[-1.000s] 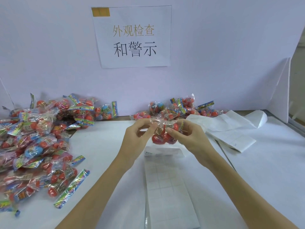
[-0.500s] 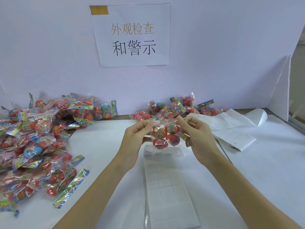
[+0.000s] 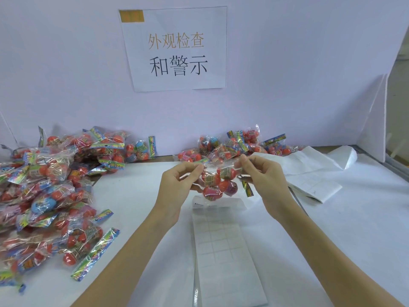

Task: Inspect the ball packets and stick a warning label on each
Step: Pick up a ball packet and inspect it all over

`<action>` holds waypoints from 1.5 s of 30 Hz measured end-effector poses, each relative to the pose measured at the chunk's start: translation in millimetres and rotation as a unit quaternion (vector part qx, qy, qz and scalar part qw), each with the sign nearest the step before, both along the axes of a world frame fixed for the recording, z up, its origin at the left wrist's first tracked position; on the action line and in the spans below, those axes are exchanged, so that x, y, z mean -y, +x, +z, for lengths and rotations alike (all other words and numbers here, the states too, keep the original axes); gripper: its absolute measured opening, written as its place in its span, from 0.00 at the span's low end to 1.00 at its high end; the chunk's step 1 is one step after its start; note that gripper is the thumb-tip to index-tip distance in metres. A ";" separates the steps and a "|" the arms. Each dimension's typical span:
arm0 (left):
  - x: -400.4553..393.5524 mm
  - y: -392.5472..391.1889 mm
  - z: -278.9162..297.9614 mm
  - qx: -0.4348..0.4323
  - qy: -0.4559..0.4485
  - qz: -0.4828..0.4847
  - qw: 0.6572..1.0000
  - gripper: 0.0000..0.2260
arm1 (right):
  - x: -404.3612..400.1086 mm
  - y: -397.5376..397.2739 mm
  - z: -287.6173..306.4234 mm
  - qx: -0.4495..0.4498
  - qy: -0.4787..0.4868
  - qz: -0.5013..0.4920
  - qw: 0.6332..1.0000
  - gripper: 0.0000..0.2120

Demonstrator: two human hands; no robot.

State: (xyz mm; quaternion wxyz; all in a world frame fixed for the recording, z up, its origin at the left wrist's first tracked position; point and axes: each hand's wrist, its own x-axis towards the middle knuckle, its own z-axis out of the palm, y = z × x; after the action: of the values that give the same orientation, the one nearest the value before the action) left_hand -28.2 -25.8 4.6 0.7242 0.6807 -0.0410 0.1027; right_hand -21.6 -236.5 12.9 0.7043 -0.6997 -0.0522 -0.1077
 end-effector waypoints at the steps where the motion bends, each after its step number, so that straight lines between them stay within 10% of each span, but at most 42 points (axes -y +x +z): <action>1: 0.0 0.0 -0.7 -0.001 -0.017 0.005 1.000 0.05 | 0.9 0.5 0.2 -0.014 0.025 0.013 1.000 0.10; 5: -4.7 1.5 -1.4 -0.037 -0.120 -0.043 0.991 0.06 | 6.8 -1.3 0.8 -0.105 0.112 0.121 0.981 0.29; 10: -4.9 0.3 4.6 -0.065 -0.070 -0.159 0.983 0.10 | 10.0 1.7 -1.0 -0.130 0.146 0.157 0.968 0.05; 20: 2.5 -2.7 -1.7 0.045 0.078 -0.007 0.996 0.04 | -4.0 -3.9 -6.8 -0.015 -0.064 0.088 0.994 0.10; 35: 3.5 -1.4 3.4 -0.049 -0.080 -0.025 0.995 0.08 | -2.7 -6.3 -2.0 -0.069 0.038 0.139 0.987 0.17; 45: 3.5 -2.4 1.4 -0.032 0.026 0.002 0.999 0.07 | -3.2 -8.2 -0.6 -0.058 -0.040 0.109 0.992 0.27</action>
State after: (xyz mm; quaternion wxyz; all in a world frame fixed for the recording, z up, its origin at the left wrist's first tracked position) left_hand -30.6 -29.3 6.1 0.7068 0.7025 -0.0189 0.0810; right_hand -29.8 -233.2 12.3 0.6854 -0.7224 -0.0910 0.0125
